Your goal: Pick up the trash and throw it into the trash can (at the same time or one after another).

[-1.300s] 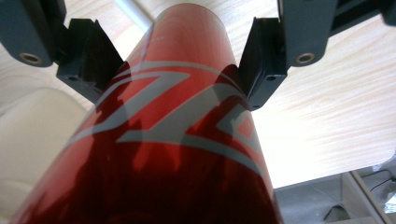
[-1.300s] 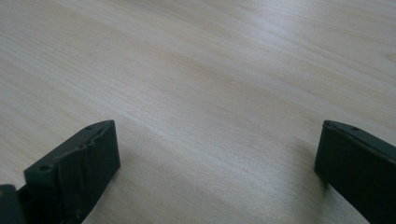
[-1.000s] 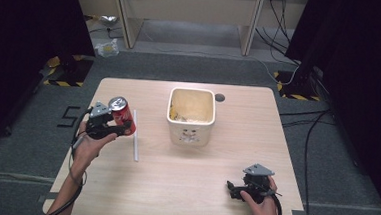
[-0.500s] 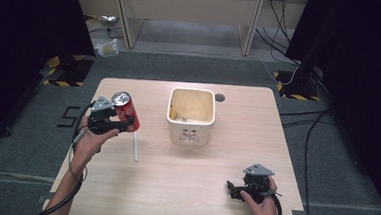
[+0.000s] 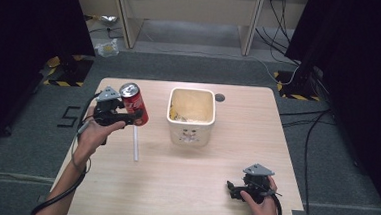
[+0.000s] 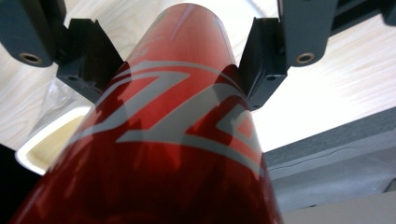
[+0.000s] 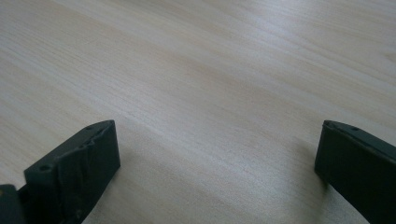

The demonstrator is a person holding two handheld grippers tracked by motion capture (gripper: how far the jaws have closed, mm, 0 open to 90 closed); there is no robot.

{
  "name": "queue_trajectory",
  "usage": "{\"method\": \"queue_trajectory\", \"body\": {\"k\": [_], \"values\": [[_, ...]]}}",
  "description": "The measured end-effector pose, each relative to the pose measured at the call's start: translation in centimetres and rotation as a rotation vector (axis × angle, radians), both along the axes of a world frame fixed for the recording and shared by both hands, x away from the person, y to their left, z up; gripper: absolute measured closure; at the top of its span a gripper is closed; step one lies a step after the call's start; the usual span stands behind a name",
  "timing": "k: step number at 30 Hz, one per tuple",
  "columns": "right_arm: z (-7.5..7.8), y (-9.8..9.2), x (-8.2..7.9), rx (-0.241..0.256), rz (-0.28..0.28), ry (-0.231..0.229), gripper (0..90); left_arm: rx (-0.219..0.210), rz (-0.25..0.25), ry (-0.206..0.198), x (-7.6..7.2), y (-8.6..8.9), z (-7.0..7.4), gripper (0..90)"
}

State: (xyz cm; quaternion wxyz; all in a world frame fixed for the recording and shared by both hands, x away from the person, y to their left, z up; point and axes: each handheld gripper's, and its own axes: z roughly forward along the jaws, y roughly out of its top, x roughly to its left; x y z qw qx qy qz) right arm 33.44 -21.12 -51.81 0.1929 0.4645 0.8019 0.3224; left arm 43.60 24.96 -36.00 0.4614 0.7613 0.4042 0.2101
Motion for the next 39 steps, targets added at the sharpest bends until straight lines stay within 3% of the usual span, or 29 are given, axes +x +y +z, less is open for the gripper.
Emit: {"method": "queue_trajectory", "body": {"k": [26, 39], "values": [[0.0, 0.0, 0.0, 0.000, 0.001, -0.002, 0.3, 0.009, -0.091, -0.012, 2.1, -5.1, 3.9, 33.8], [0.0, 0.0, 0.0, 0.001, 0.000, 0.001, 0.3, 0.014, -0.114, 0.001, 3.9, -8.1, 4.0, 33.8]]}}
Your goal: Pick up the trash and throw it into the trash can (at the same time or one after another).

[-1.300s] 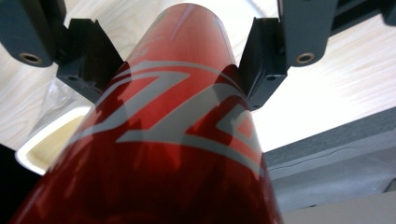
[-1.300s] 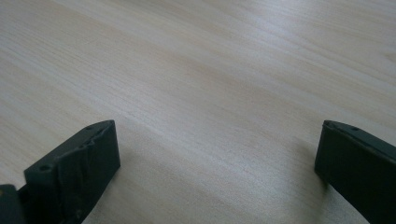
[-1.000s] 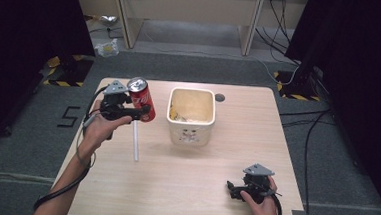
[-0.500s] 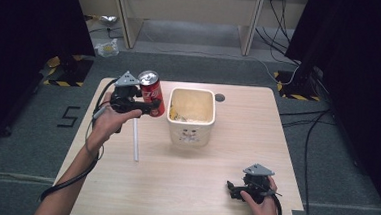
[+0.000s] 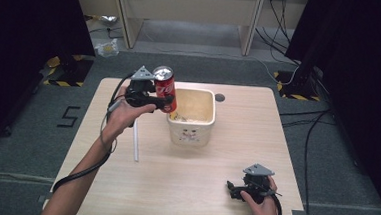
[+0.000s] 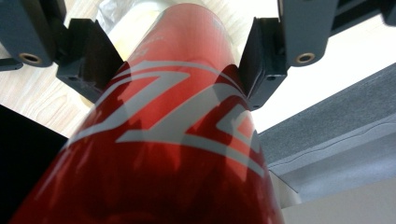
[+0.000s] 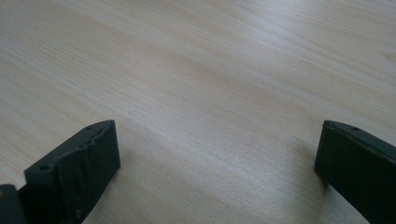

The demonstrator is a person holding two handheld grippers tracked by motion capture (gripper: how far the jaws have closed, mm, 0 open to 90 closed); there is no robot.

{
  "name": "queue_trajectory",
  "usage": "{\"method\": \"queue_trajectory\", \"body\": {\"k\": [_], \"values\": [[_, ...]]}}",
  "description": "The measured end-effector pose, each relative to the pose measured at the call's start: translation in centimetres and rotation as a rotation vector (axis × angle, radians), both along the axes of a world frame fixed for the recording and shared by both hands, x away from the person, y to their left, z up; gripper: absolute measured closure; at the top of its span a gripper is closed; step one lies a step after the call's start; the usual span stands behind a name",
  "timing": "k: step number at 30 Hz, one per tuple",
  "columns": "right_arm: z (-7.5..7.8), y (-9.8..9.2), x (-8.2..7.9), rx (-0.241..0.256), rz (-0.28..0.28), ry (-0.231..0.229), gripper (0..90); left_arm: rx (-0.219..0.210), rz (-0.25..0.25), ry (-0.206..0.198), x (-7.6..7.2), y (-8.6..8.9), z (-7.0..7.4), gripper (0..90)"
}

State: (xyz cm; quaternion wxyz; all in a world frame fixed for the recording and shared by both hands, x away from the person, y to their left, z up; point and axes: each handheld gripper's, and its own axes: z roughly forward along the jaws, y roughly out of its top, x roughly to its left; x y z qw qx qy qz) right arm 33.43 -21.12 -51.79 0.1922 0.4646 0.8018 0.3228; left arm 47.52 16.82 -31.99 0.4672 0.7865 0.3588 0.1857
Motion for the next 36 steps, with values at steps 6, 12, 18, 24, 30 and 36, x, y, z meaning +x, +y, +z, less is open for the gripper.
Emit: {"method": "queue_trajectory", "body": {"k": [6, 12, 18, 24, 30, 36], "values": [[0.0, 0.0, 0.0, -0.002, 0.001, -0.002, 0.3, -0.003, -0.011, 0.012, 1.0, -1.6, -0.5, 33.7], [0.0, 0.0, 0.0, -0.002, 0.001, -0.002, 0.3, -0.007, -0.019, 0.021, 1.7, -2.9, -1.0, 33.6], [0.0, 0.0, 0.0, -0.002, 0.002, -0.001, 0.3, -0.003, -0.022, 0.035, 2.3, -3.7, -1.8, 33.4], [0.0, 0.0, 0.0, -0.002, 0.001, -0.002, 0.3, 0.011, -0.018, 0.051, 2.9, -4.2, -3.1, 33.3], [0.0, 0.0, 0.0, -0.002, 0.001, -0.002, 0.3, 0.020, -0.008, 0.064, 3.3, -4.5, -4.1, 33.2], [0.0, 0.0, 0.0, 0.000, 0.001, -0.003, 0.3, 0.029, -0.005, 0.067, 3.6, -4.6, -4.5, 33.1]]}}
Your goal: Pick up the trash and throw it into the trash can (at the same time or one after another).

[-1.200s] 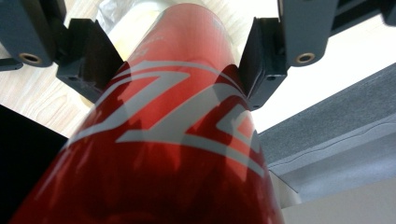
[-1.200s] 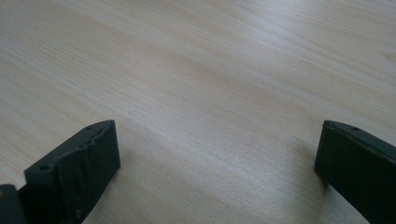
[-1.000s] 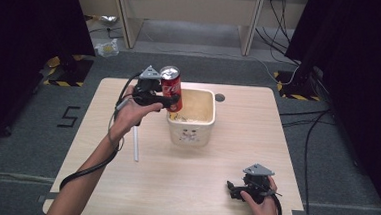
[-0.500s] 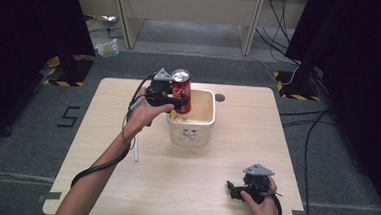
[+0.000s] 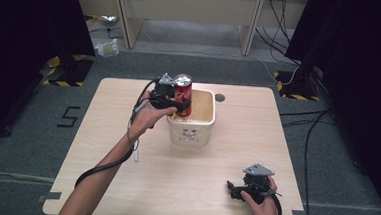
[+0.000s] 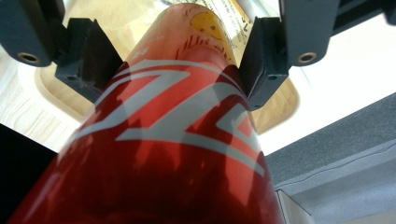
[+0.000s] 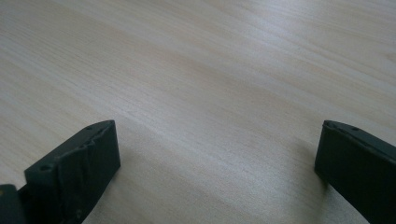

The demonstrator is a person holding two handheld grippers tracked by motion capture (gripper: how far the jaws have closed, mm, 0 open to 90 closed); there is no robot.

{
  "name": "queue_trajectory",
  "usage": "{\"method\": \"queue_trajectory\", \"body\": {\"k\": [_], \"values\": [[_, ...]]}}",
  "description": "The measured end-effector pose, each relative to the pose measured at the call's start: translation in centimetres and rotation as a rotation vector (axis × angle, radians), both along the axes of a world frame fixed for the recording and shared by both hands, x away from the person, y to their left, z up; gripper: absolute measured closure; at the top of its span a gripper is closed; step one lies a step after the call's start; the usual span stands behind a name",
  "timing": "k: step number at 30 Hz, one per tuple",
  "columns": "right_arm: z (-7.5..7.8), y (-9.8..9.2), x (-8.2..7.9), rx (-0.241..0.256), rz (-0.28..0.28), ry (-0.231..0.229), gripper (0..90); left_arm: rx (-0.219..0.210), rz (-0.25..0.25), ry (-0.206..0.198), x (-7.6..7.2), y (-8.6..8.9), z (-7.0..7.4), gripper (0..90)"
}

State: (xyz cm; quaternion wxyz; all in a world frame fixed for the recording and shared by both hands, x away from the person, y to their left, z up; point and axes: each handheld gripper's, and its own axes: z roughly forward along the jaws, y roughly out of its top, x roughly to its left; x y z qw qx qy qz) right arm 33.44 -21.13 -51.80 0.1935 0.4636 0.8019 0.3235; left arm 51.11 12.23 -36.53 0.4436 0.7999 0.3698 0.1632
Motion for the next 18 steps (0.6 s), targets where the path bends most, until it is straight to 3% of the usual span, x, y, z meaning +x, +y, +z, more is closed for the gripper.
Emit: {"method": "queue_trajectory", "body": {"k": [18], "values": [[0.0, 0.0, 0.0, -0.002, 0.000, 0.000, 0.3, 0.003, -0.010, 0.014, 0.3, 0.1, -1.1, 32.9]]}}
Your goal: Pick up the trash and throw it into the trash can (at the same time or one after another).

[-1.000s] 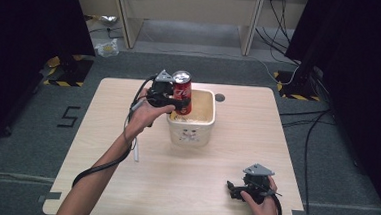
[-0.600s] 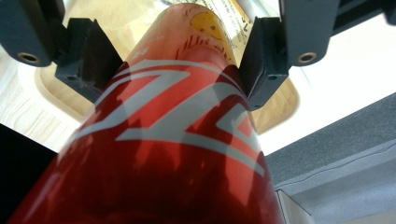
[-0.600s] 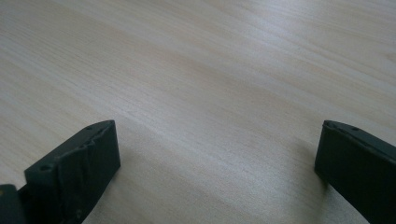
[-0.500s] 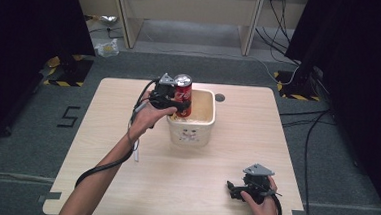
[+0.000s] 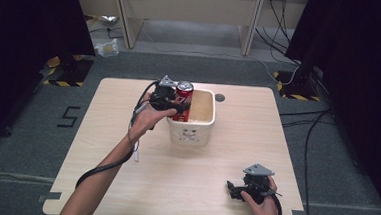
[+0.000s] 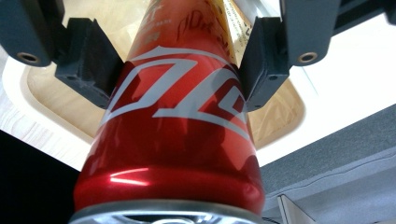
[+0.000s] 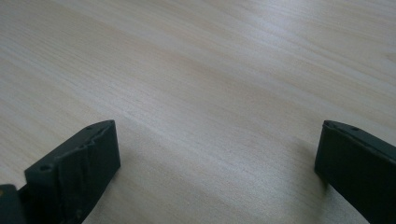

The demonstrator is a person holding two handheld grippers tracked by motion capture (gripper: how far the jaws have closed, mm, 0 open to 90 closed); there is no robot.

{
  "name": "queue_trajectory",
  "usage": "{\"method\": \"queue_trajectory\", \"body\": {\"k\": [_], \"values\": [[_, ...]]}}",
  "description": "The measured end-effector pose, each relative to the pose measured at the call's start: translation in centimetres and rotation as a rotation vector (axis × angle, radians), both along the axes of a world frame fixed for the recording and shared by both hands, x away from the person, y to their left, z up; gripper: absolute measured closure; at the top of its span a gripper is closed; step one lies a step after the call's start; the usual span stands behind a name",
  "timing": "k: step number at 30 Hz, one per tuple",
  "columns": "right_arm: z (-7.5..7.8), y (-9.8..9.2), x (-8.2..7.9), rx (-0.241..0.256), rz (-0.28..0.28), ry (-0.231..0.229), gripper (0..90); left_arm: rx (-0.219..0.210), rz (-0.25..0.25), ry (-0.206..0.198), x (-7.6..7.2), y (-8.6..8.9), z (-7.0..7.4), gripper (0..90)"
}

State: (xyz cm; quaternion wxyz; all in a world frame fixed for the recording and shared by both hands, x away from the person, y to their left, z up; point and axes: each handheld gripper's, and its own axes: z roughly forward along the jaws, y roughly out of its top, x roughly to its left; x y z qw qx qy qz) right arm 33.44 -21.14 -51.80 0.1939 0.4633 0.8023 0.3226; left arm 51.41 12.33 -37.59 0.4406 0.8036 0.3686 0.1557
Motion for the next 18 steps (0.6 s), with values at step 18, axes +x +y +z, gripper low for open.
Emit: {"method": "queue_trajectory", "body": {"k": [18], "values": [[0.00, 0.00, 0.00, 0.000, 0.000, 0.000, 0.3, -0.002, 0.005, -0.001, 0.13, 0.19, -0.33, 32.6]]}}
